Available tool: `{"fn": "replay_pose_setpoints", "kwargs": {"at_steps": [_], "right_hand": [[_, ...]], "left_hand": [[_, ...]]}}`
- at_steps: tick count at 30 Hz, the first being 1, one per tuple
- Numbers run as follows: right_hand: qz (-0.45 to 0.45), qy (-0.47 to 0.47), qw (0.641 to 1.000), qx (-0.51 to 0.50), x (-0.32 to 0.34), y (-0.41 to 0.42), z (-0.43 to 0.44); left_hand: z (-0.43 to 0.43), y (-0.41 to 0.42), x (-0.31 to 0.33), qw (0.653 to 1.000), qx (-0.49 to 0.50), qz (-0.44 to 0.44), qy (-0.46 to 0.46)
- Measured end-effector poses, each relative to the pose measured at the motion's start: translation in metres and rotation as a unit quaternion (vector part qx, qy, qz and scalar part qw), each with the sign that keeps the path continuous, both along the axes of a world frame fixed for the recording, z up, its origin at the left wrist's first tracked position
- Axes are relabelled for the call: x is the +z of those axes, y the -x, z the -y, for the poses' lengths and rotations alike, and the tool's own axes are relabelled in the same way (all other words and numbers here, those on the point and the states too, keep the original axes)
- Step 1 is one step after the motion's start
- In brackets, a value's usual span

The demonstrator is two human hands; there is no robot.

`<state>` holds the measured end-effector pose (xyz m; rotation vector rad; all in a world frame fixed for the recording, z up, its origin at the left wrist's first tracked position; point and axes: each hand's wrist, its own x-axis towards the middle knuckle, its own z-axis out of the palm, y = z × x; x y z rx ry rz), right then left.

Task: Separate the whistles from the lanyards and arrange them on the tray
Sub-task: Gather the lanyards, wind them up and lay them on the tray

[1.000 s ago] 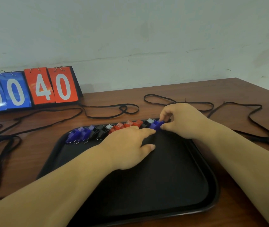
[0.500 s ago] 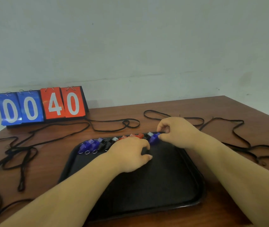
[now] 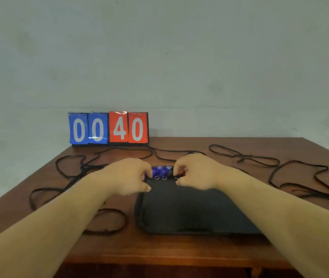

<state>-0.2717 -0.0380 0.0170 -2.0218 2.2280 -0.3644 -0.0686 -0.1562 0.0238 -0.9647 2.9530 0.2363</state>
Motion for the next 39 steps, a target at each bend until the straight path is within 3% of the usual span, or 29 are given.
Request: {"fn": "replay_pose_setpoints", "kwargs": {"at_steps": [7,11,13,19,27,32,39], "right_hand": [[0.016,-0.042,0.99,0.131,0.001,-0.111,0.054],[-0.044,-0.108,0.981,0.154,-0.016,-0.153,0.072],[-0.071,-0.122,0.978,0.151,-0.028,-0.163,0.078],[-0.033,-0.112,0.984,0.134,-0.034,-0.165,0.08],[0.12,-0.057,0.987,0.095,-0.009,-0.15,0.068],[0.17,-0.005,0.983,0.064,0.011,-0.136,0.054],[0.35,0.013,0.937,-0.003,0.029,-0.085,0.024]], "left_hand": [[0.043,-0.136,-0.012,0.991,0.127,-0.004,-0.042],[0.041,-0.169,-0.048,0.99,0.106,-0.061,-0.077],[0.038,-0.176,-0.072,0.99,0.08,-0.101,-0.049],[0.034,-0.179,-0.092,0.983,0.073,-0.164,-0.023],[0.026,-0.161,-0.081,0.955,0.051,-0.258,-0.135],[0.017,-0.134,-0.071,0.948,0.04,-0.285,-0.136],[0.003,-0.093,-0.028,0.933,0.035,-0.333,-0.134]]}}
